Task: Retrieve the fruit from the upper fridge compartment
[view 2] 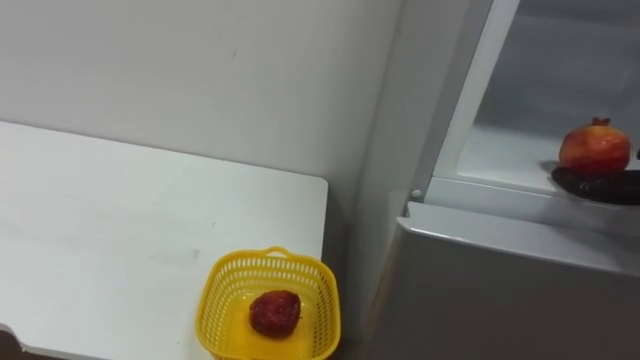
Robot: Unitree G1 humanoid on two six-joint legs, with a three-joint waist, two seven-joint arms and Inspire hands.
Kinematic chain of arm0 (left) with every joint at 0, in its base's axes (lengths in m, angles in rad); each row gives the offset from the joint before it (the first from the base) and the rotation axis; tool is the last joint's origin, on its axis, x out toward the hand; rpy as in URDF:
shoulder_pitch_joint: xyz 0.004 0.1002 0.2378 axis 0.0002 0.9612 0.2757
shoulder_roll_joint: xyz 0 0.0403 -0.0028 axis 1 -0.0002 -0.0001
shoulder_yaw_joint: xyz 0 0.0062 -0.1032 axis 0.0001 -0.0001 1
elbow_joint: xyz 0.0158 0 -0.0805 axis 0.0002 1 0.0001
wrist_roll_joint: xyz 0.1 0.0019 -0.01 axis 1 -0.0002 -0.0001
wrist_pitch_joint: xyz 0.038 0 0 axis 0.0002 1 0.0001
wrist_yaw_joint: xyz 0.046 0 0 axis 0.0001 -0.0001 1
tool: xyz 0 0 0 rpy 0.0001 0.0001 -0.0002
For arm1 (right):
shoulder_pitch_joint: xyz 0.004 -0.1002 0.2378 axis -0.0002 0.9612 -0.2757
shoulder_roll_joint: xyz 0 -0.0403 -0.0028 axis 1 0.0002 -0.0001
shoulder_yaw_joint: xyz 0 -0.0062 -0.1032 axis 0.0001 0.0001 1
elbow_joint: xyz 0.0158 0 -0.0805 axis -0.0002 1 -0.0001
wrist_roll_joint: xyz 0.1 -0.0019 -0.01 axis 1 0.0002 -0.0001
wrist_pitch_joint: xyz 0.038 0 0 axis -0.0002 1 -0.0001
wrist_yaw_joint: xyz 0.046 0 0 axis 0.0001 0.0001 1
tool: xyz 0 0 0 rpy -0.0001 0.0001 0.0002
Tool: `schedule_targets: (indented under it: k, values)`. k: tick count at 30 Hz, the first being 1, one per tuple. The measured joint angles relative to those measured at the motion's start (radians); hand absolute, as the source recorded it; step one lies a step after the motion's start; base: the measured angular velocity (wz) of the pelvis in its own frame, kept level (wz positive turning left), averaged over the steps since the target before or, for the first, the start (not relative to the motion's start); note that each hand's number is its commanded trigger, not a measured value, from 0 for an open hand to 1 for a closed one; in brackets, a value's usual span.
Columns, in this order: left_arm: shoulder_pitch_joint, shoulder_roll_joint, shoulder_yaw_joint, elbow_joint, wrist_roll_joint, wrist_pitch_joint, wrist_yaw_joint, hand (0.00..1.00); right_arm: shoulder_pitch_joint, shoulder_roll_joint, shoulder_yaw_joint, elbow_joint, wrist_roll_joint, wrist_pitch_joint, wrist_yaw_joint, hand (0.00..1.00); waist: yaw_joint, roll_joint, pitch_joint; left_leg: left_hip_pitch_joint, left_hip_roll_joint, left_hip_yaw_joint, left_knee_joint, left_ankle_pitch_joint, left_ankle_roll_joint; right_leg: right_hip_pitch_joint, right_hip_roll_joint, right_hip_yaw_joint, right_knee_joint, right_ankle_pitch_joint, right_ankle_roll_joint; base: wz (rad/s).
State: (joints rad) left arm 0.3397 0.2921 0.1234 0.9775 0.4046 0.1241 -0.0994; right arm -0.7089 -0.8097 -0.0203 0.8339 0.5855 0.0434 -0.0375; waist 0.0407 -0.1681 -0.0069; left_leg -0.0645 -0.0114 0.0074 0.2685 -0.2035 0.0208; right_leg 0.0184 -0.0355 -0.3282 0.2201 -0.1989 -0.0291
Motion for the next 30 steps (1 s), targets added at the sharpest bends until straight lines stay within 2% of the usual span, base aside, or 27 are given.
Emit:
schedule_targets:
  k: [4,10,16,30]
  values:
    - [0.0,0.0,-0.002,0.008,-0.001,0.0,0.0,0.0,-0.005,0.0,0.0,0.0,-0.001,0.0,0.014,0.0,-0.002,-0.006,-0.0001,-0.009,0.002,-0.001,0.004,0.001,-0.002,-0.004,0.0,-0.005,-0.004,0.0,-0.002,0.01]
    - [-0.001,0.0,-0.008,0.016,-0.001,0.0,0.0,0.0,-0.023,-0.009,0.037,0.002,-0.001,-0.001,0.038,0.0,-0.001,-0.003,0.0021,-0.014,0.006,0.005,0.005,0.001,-0.003,-0.009,0.0,-0.006,-0.004,0.002,-0.006,-0.02]
    - [-0.001,0.0,-0.008,0.017,0.0,0.001,0.0,0.0,-0.025,-0.011,0.038,0.003,-0.001,-0.001,0.041,0.0,0.008,-0.002,0.0027,-0.015,0.014,0.009,0.005,0.003,-0.006,-0.013,0.001,-0.006,-0.003,0.004,-0.01,-0.01]
    - [-0.001,0.0,-0.008,0.017,0.0,0.001,0.0,0.0,-0.029,-0.013,0.038,0.014,-0.002,-0.002,0.062,0.0,0.02,-0.001,0.0039,-0.016,0.016,0.014,0.005,0.005,-0.011,-0.01,0.005,-0.009,-0.014,0.007,-0.016,0.0]
